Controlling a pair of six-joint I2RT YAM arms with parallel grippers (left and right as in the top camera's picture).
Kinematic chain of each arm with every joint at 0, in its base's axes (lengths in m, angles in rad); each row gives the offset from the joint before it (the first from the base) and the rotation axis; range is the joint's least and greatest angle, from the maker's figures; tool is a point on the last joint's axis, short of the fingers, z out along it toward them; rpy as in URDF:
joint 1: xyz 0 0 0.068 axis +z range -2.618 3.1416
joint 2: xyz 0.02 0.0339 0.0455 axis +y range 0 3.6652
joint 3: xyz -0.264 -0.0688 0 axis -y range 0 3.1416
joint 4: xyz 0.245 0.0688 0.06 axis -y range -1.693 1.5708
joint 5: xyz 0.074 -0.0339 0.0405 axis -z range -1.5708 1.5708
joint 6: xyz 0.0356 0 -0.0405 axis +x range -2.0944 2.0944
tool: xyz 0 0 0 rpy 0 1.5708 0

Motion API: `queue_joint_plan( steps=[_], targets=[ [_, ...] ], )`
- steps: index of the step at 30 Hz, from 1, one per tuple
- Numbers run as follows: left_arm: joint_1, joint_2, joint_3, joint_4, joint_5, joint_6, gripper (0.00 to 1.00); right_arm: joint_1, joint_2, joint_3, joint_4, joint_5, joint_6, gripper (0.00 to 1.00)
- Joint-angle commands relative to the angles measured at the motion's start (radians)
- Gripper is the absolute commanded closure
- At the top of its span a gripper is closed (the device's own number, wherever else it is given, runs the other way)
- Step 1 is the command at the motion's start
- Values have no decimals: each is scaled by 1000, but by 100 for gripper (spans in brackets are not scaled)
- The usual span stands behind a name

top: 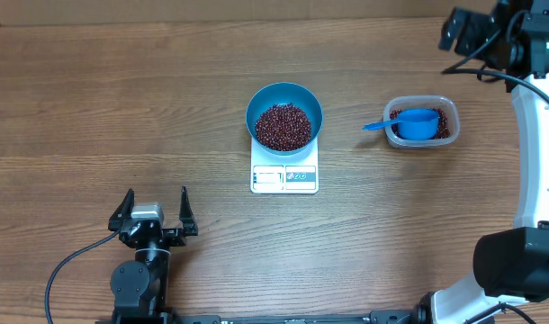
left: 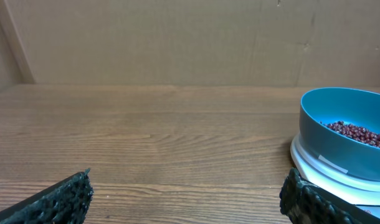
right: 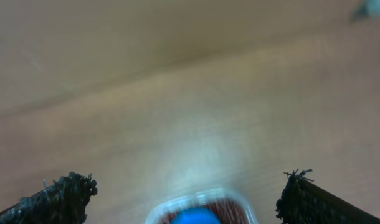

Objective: Scoop item into bowl and weigh 150g on scale

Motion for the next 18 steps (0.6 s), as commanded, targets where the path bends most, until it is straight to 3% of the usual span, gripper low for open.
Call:
queue_joint_plan(
  steps=[1,18],
  targets=[
    [10,-10,-4,1,8,16,0,30,-66,-39,89,-9,-2,0],
    [10,-10,-4,1,8,16,0,113,-476,-819,937,-10,-17,0]
  ],
)
